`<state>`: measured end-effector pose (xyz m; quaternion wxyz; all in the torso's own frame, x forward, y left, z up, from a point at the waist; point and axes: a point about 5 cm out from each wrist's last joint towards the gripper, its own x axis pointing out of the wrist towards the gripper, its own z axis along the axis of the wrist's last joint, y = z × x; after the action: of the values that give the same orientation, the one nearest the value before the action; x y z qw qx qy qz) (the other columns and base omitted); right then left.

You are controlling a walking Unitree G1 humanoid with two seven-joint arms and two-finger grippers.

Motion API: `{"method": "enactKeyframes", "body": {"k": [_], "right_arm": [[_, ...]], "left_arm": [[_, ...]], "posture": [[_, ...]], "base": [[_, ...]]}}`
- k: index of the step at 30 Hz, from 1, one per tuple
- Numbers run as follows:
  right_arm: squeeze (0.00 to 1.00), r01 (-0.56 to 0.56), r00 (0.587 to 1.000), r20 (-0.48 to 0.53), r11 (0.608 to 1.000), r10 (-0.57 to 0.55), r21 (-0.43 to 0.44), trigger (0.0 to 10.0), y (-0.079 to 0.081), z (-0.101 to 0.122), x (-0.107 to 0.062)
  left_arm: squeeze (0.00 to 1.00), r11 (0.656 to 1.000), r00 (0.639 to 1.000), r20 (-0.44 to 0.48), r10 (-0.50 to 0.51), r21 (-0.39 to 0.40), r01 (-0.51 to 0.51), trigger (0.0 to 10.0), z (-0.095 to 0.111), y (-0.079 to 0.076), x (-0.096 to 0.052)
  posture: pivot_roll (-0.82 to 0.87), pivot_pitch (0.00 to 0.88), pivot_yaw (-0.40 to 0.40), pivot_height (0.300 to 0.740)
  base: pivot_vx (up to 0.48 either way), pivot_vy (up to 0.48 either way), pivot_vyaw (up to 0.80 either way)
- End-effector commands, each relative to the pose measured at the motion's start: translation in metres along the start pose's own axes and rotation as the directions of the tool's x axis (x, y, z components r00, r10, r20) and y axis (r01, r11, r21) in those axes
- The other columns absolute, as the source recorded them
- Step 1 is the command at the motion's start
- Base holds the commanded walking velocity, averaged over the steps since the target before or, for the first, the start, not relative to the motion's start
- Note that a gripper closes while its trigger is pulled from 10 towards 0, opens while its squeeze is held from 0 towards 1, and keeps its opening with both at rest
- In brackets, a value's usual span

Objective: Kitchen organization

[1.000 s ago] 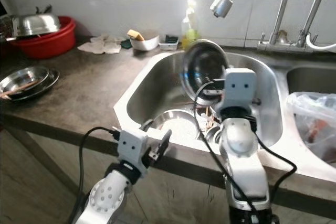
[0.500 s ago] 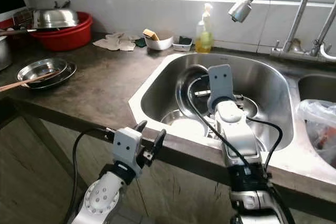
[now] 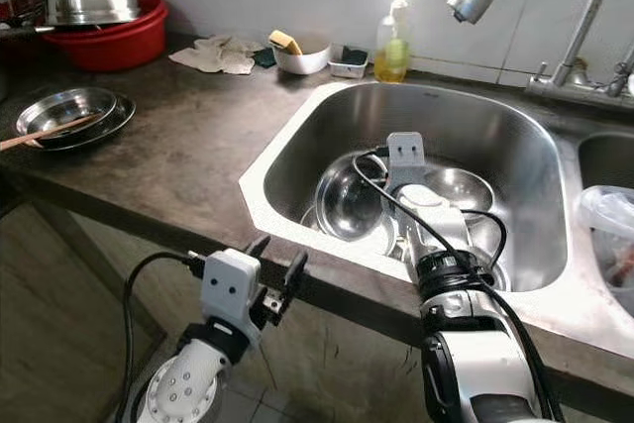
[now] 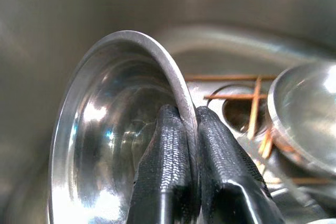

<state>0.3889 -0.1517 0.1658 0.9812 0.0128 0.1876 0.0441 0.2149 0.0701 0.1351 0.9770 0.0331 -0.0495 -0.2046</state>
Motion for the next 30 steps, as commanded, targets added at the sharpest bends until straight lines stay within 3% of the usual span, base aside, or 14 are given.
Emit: {"method": "enactKeyframes", "body": {"k": [1, 4, 6, 7, 9, 15, 16, 17, 18, 19, 22, 23, 26, 30], "right_arm": [[0.0, -0.025, 0.999, 0.02, 1.0, 0.025, 0.009, 10.0, 0.003, 0.007, 0.001], [0.0, -0.043, 0.999, 0.008, 0.999, 0.043, 0.017, 10.0, 0.005, 0.001, 0.001], [0.07, -0.059, 0.998, -0.001, 0.998, 0.06, 0.037, 10.0, 0.008, -0.003, 0.001], [0.98, -0.068, 0.998, -0.006, 0.997, 0.069, 0.041, 10.0, 0.009, -0.005, 0.001], [1.0, -0.075, 0.997, -0.01, 0.996, 0.076, 0.043, 10.0, 0.01, -0.006, 0.002], [1.0, -0.077, 0.996, 0.04, 0.996, 0.075, 0.042, 10.0, 0.009, -0.002, -0.001], [0.83, -0.074, 0.995, 0.07, 0.997, 0.072, 0.036, 10.0, 0.008, 0.002, -0.003], [0.83, -0.073, 0.994, 0.084, 0.997, 0.07, 0.034, 10.0, 0.007, 0.004, -0.004], [0.26, -0.061, 0.993, 0.107, 0.998, 0.059, 0.018, 10.0, 0.005, 0.007, -0.006], [0.0, -0.026, 0.986, 0.162, 1.0, 0.026, -0.002, 10.0, 0.001, 0.014, -0.011], [0.0, 0.002, 0.973, 0.231, 1.0, 0.001, -0.013, 10.0, -0.003, 0.022, -0.017], [0.0, 0.032, 0.946, 0.324, 0.999, -0.025, -0.016, 10.0, -0.006, 0.032, -0.028], [0.0, 0.039, 0.93, 0.365, 0.999, -0.033, -0.008, 10.0, -0.007, 0.035, -0.035], [0.0, 0.079, 0.858, 0.512, 0.995, -0.04, -0.055, 10.0, -0.004, 0.041, -0.066]], "left_arm": [[0.0, 1.0, 1.0, 0.002, -0.001, 0.007, 0.001, 10.0, 0.005, -0.001, -0.005], [0.0, 1.0, 1.0, -0.009, -0.001, 0.004, 0.001, 10.0, 0.004, -0.004, -0.009], [0.0, 1.0, 1.0, -0.013, -0.006, 0.007, 0.006, 10.0, 0.004, -0.005, -0.01], [0.0, 1.0, 1.0, -0.016, -0.006, 0.005, 0.006, 10.0, 0.003, -0.005, -0.009], [0.0, 1.0, 1.0, -0.023, -0.007, 0.001, 0.007, 10.0, 0.004, -0.004, -0.009], [0.0, 1.0, 0.999, -0.028, -0.021, 0.003, 0.021, 10.0, 0.002, -0.006, -0.008], [0.0, 1.0, 0.999, -0.028, -0.02, 0.004, 0.02, 10.0, 0.002, -0.005, -0.007], [0.0, 1.0, 0.999, -0.028, -0.019, 0.005, 0.02, 10.0, 0.002, -0.005, -0.007], [0.0, 1.0, 0.999, -0.027, -0.019, 0.007, 0.02, 10.0, 0.002, -0.005, -0.006], [0.0, 1.0, 1.0, -0.025, -0.018, 0.01, 0.018, 10.0, 0.001, -0.004, -0.004], [0.0, 1.0, 1.0, -0.023, -0.015, 0.012, 0.015, 10.0, 0.001, -0.004, -0.002], [0.0, 1.0, 1.0, -0.018, -0.014, 0.016, 0.015, 10.0, 0.001, -0.002, 0.001], [0.0, 1.0, 1.0, -0.015, -0.015, 0.022, 0.015, 10.0, 0.001, -0.001, 0.003], [0.0, 0.999, 1.0, 0.001, -0.019, 0.027, 0.019, 10.0, 0.003, 0.001, 0.009]], "posture": [[0.02, 0.142, -0.023, 0.74], [0.02, 0.143, -0.025, 0.74], [0.03, 0.145, -0.025, 0.74], [0.02, 0.145, -0.022, 0.74], [0.02, 0.145, -0.021, 0.74], [0.02, 0.129, -0.017, 0.74], [0.02, 0.119, -0.019, 0.74], [0.02, 0.117, -0.019, 0.74], [0.02, 0.114, -0.02, 0.74], [0.01, 0.104, -0.021, 0.74], [0.01, 0.098, -0.019, 0.74], [0.0, 0.087, -0.017, 0.74], [0.0, 0.083, -0.011, 0.74], [-0.01, 0.063, -0.002, 0.74]], "base": [[0.0, 0.0, 0.0], [0.0, 0.0, 0.0], [0.0, 0.0, 0.0], [0.0, 0.0, 0.0], [0.0, 0.0, 0.0], [0.0, 0.0, 0.0], [0.0, 0.0, 0.0], [0.0, 0.0, 0.0], [0.0, 0.0, 0.0], [0.0, 0.0, 0.0], [0.0, 0.0, 0.0], [0.0, 0.0, 0.0], [0.0, 0.0, 0.0], [0.0, 0.0, 0.0]]}}
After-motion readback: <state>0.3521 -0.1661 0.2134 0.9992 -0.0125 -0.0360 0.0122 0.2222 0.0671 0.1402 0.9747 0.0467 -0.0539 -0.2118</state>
